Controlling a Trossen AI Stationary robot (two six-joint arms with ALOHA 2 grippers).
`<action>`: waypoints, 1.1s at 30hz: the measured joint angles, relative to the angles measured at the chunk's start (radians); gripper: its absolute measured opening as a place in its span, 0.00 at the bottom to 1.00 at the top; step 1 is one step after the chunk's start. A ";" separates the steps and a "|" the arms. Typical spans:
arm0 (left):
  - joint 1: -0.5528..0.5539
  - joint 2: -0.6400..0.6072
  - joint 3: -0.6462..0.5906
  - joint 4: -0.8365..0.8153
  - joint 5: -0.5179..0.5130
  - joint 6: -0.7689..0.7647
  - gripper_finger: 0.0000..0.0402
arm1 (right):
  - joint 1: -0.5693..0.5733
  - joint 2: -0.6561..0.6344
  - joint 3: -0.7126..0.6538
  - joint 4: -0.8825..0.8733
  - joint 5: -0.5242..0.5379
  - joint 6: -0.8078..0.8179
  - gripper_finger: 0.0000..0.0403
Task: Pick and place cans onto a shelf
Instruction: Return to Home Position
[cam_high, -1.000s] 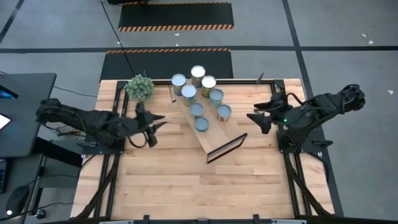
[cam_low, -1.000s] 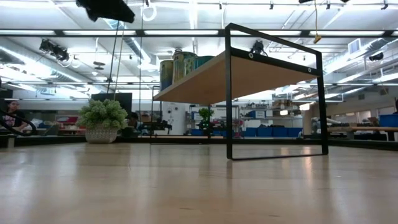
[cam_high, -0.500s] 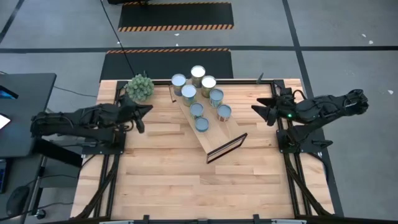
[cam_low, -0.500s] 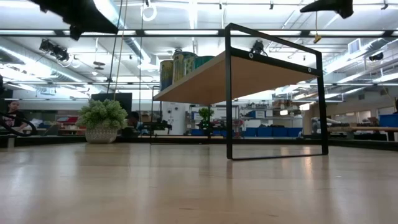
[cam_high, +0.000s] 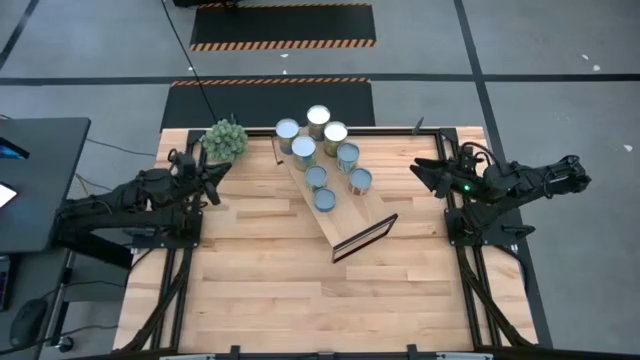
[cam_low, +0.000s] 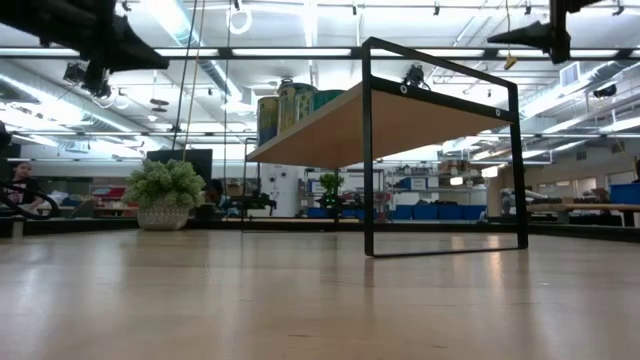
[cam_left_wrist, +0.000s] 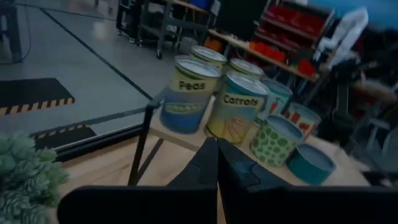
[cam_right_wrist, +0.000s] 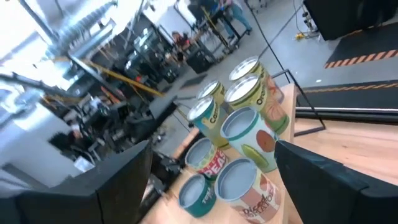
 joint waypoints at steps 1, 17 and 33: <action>0.008 -0.019 -0.014 0.006 0.000 -0.014 0.01 | -0.003 -0.016 -0.018 0.016 0.005 0.000 0.86; 0.052 -0.258 -0.190 0.163 -0.045 -0.161 0.01 | -0.019 -0.219 -0.254 0.258 0.049 -0.027 0.86; 0.052 -0.255 -0.384 0.418 -0.052 -0.248 0.01 | -0.019 -0.260 -0.460 0.557 0.094 -0.045 0.86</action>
